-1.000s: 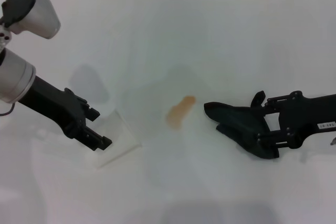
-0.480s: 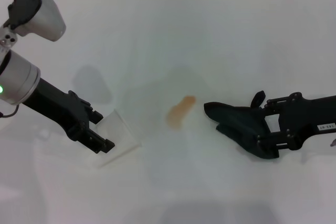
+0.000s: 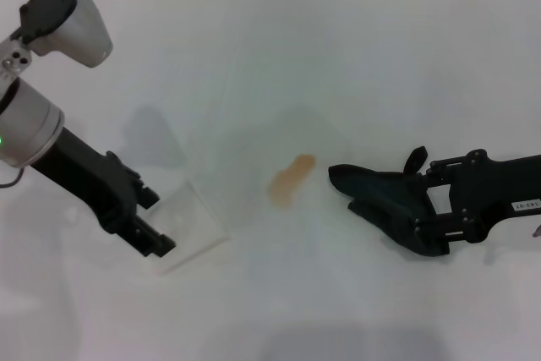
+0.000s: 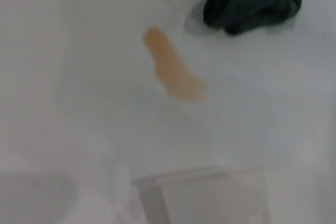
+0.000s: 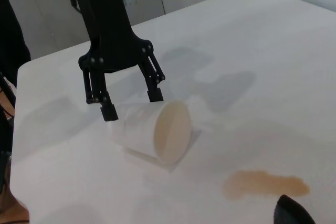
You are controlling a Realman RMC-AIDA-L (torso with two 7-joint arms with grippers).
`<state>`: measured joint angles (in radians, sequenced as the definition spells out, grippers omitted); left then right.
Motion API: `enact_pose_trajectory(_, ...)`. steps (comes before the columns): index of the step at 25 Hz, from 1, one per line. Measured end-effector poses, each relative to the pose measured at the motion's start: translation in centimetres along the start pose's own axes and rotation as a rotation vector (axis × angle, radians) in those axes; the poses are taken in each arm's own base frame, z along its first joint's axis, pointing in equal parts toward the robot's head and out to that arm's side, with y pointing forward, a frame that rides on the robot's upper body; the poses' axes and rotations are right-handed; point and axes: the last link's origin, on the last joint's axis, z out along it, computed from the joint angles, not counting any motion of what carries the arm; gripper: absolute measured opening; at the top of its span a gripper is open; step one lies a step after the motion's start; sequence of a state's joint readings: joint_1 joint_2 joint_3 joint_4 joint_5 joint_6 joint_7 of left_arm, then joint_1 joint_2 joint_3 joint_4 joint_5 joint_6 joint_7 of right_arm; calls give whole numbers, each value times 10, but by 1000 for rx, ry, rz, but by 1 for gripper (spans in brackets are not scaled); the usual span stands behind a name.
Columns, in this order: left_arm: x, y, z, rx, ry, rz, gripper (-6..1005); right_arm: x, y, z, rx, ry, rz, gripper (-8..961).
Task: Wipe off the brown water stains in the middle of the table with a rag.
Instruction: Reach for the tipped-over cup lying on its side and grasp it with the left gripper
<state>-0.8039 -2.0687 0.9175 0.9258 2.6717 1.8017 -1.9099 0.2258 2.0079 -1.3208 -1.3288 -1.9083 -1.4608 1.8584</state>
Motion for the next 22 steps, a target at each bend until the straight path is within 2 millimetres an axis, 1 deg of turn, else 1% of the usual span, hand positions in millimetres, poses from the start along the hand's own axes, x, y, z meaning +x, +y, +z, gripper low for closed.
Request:
enact_pose_trajectory(5,0,-1,-5,10,-54,-9,883,1,1,0,-3,2,1,620)
enact_pose_trajectory(22,3,-5,-1,39,-43,-2,883,2,1,1,-7,4,5,617)
